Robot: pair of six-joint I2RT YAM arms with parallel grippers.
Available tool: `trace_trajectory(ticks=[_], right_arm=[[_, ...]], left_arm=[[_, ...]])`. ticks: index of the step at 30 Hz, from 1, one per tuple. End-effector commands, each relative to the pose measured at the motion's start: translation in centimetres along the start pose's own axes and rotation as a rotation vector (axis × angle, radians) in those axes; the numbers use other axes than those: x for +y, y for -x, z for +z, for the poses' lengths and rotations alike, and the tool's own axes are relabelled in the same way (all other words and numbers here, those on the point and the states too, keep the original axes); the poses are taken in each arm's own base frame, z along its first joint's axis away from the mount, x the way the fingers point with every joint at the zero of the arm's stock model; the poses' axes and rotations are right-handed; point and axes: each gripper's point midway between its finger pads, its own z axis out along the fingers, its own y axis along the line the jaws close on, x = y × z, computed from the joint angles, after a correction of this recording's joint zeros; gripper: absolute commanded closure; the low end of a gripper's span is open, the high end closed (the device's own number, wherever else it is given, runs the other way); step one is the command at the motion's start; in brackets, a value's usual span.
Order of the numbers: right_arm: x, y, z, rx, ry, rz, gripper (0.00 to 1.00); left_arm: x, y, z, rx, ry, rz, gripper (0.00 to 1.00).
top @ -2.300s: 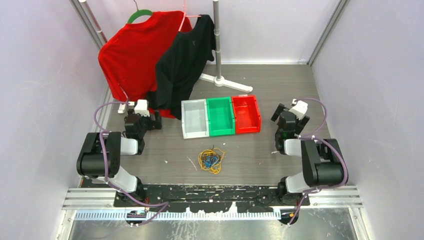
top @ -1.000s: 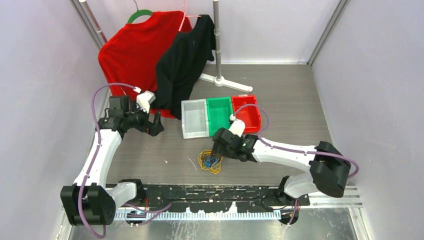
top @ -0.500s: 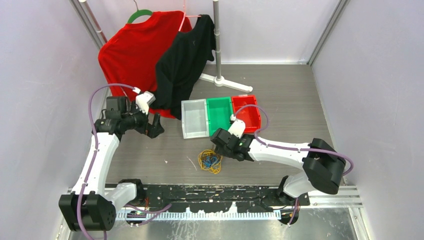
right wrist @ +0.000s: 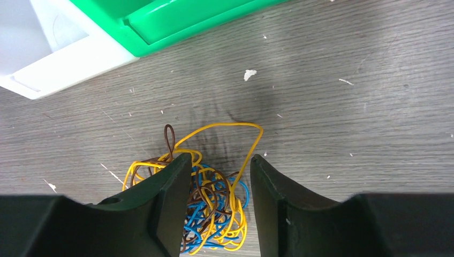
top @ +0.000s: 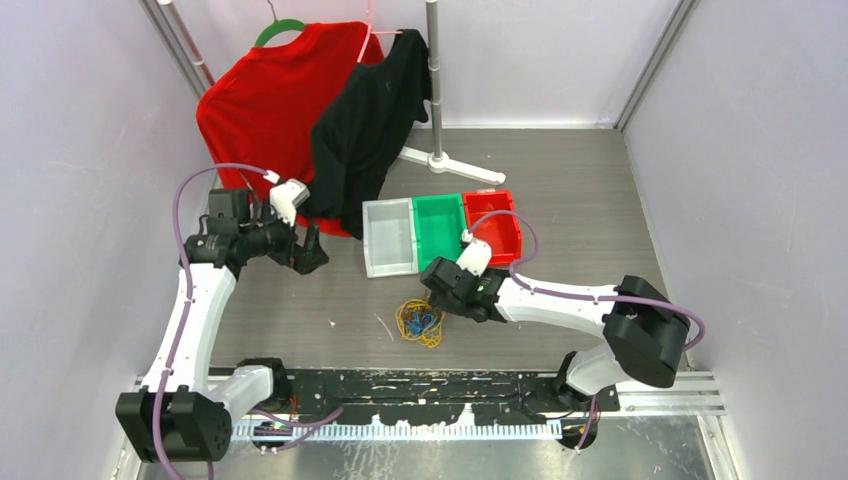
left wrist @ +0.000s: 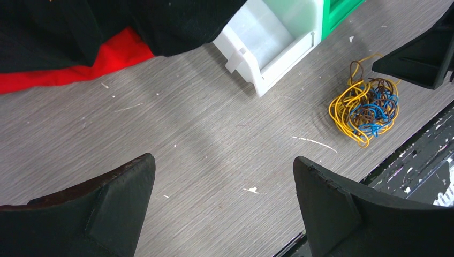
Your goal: Untangle the cables
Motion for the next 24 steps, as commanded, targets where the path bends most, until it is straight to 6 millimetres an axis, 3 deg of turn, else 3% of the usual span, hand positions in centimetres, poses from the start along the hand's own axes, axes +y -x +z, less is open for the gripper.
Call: trace_trajectory(ticks=[1,11,16,19,24], right_arm=[[0.0,0.5,-0.3,-0.030,-0.003,0.033,0.50],[-0.4,0.1,-0.1,-0.036,-0.016,0.061,0.73],[0.2,1.8,-1.3,-0.088,0.006,0.061,0.96],[2.1,4.5,-3.6,-0.153,0.080,0.040,0.99],[7.5,7.8,-8.8,-0.196,0.326,-0.019,0.99]], left_arm=[[-0.9,2.5,-1.3,-0.067,-0.026,0.053,0.00],[-1.3,3.0,-1.8,-0.070,-0.035,0.055,0.00],[-1.6,3.0,-2.1,-0.060,-0.046,0.046,0.00],[-2.1,3.0,-2.3,-0.058,-0.065,0.044,0.00],[-3.4,3.5,-3.2,-0.069,-0.116,0.051,0.00]])
